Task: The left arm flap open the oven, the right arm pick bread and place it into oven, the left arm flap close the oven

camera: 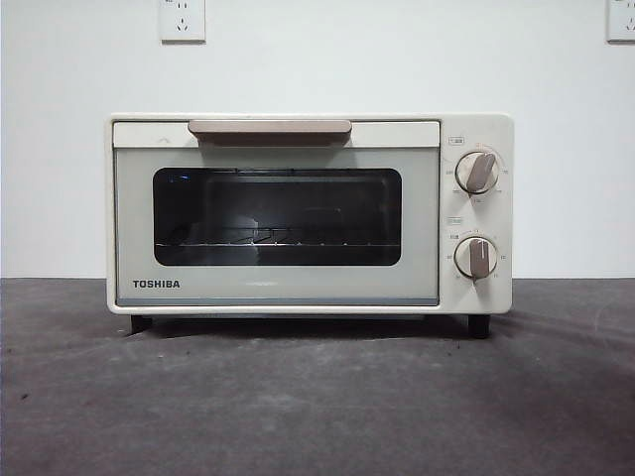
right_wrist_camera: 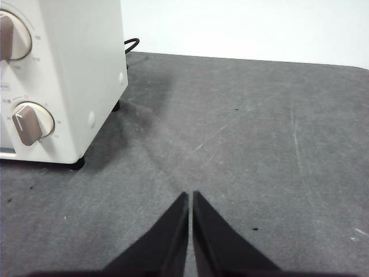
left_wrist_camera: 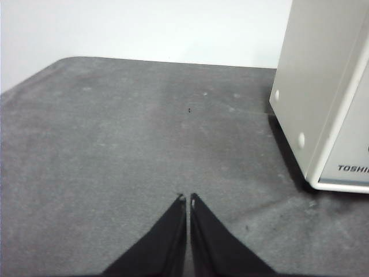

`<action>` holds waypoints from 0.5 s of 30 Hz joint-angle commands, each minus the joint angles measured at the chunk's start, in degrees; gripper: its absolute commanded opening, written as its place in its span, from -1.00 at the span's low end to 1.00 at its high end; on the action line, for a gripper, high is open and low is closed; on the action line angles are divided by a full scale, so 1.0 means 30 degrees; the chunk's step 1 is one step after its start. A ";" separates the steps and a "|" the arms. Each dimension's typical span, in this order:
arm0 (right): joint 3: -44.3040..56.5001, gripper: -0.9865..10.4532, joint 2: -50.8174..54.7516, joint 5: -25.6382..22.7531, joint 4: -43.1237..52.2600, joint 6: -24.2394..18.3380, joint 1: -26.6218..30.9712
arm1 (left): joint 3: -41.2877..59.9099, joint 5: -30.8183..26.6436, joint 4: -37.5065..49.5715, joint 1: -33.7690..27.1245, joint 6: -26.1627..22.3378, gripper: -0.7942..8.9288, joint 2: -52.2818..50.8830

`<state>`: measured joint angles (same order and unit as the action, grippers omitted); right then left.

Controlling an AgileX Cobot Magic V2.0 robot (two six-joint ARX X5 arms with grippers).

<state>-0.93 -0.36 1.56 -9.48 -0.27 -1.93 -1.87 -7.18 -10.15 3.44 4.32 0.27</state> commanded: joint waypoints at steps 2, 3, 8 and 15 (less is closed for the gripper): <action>0.0124 -0.82 0.0051 0.0816 0.0189 0.1610 -0.0051 | 0.0393 -0.0102 -0.0044 -0.0022 0.2586 -0.80 -0.0029; 0.0124 -0.82 0.0051 0.1115 0.0109 0.2157 -0.0044 | 0.0393 -0.0022 -0.0044 -0.0022 0.3111 -0.80 -0.0029; -0.0044 -0.82 0.0051 0.1982 0.0117 0.4787 -0.0066 | -0.0073 0.1355 -0.0058 0.0051 0.3927 -0.80 0.0036; -0.1399 -0.82 0.0036 0.2062 0.0058 0.7672 -0.0124 | -0.2149 0.1326 -0.0036 0.0189 0.5399 -0.80 0.0641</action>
<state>-3.81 -0.38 7.57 -10.11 19.38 -2.20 -6.92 -3.20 -11.20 3.90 18.68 1.87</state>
